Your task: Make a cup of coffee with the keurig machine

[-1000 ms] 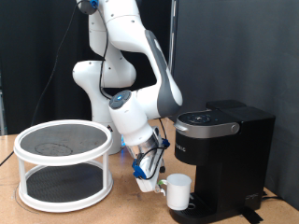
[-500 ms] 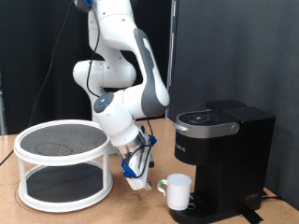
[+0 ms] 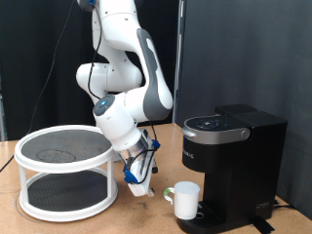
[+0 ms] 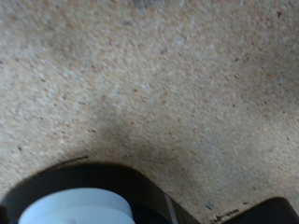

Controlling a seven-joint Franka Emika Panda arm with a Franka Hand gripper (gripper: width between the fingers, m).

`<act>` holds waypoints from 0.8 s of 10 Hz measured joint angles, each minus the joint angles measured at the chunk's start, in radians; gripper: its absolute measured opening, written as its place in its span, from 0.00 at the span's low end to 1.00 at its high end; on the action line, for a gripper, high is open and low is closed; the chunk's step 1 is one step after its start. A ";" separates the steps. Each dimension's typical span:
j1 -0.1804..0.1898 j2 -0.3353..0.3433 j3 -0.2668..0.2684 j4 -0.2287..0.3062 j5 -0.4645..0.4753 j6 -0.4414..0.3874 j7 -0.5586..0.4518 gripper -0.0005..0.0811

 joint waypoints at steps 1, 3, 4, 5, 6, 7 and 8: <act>0.001 0.001 0.003 0.007 0.000 -0.020 0.005 0.91; 0.006 0.004 0.013 0.019 0.000 -0.063 0.021 0.91; 0.009 0.004 0.021 0.021 0.000 -0.075 0.024 0.91; 0.011 0.005 0.032 0.021 0.003 -0.077 0.024 0.91; 0.014 0.005 0.042 0.021 0.013 -0.077 0.024 0.91; 0.017 0.006 0.052 0.022 0.024 -0.076 0.024 0.91; 0.018 0.006 0.061 0.022 0.036 -0.072 0.024 0.91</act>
